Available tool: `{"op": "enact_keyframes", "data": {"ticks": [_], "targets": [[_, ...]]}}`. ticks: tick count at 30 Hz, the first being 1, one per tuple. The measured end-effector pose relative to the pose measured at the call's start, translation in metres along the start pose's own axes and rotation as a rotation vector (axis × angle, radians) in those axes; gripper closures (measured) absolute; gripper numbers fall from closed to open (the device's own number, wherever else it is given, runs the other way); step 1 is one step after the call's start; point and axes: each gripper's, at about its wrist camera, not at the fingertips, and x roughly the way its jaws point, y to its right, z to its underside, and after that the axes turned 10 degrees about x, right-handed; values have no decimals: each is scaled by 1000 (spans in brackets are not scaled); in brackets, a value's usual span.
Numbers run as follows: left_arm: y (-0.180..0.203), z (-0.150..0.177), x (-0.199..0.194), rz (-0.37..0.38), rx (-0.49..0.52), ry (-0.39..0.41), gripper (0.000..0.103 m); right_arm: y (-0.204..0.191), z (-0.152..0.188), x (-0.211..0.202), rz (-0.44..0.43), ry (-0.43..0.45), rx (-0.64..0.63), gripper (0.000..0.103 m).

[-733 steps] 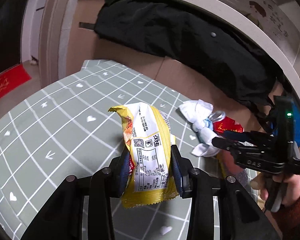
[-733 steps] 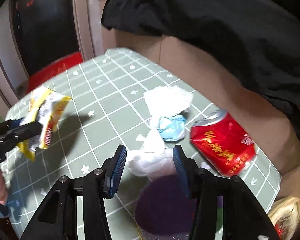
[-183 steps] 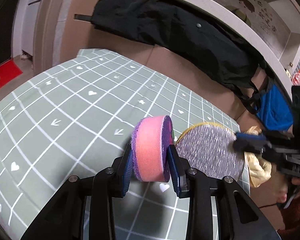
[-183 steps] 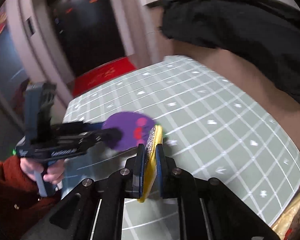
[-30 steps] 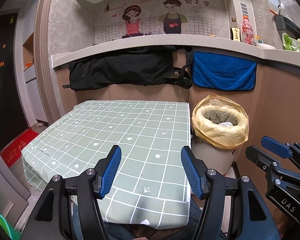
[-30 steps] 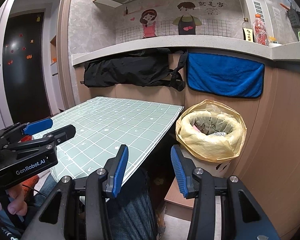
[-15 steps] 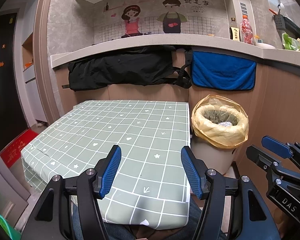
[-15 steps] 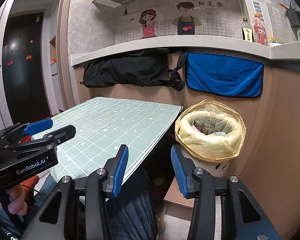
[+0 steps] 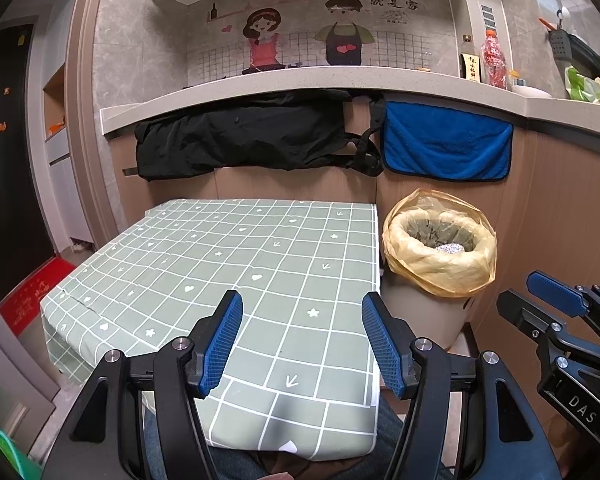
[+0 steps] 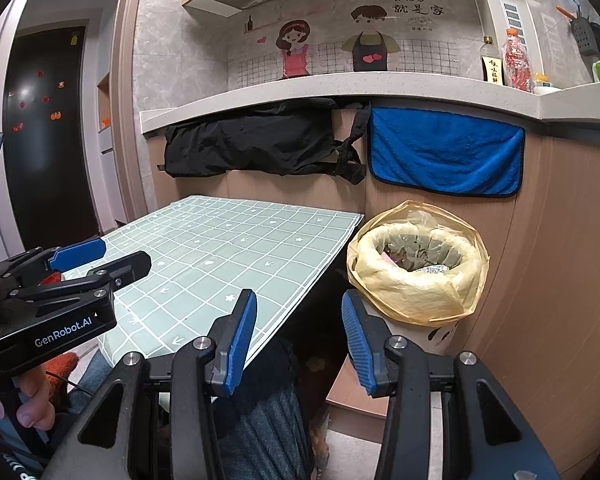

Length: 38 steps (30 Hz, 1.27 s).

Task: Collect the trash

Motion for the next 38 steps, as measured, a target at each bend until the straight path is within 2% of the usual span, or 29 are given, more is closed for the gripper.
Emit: {"op": "enact_keyframes", "data": {"ticks": [38], "targets": [[1,-1,-3,31,12,22,40,0,0,-9,15,16,11,61]]}}
